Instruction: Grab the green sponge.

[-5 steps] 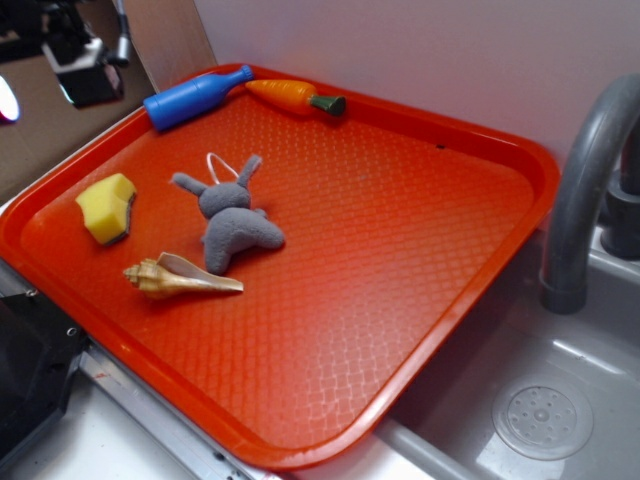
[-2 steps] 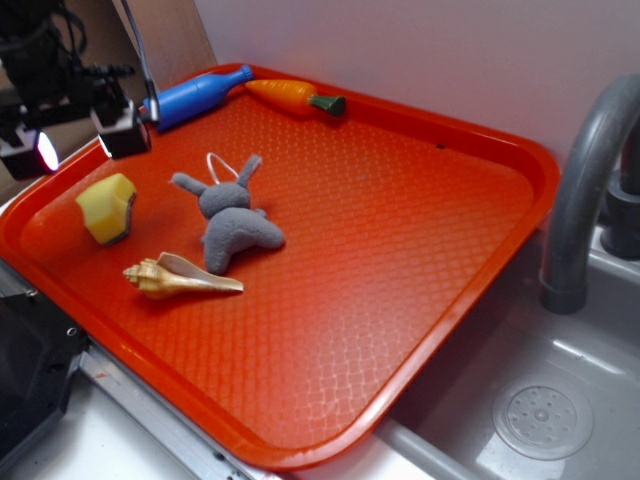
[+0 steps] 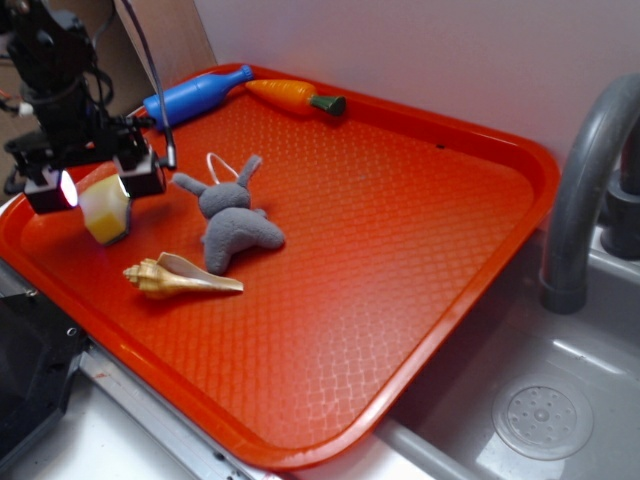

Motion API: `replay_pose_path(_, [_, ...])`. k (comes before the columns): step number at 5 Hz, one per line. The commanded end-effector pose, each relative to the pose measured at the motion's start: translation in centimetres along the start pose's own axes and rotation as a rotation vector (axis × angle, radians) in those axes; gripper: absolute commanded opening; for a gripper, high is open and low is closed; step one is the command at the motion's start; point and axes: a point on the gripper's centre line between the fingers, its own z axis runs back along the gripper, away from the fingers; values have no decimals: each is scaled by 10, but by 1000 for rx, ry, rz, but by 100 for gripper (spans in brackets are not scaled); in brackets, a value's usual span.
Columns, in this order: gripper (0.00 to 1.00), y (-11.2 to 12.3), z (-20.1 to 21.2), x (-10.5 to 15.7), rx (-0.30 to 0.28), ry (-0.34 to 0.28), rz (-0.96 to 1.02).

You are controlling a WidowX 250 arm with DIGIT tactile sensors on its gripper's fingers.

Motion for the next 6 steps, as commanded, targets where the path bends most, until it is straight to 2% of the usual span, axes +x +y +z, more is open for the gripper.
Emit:
replay_pose_path(1, [100,1,-25,-5,-5,-53,-14])
replay_pose_path(2, [0,1,-23,-5,-23,-71,-8])
replay_pose_path(4, [0,0,2,2,-53,-42,-70])
replay_pose_path(5, [0,-8,39,7,-7,-21,-150])
replay_pose_path(6, [0,-26,81,2,-74,37,-354])
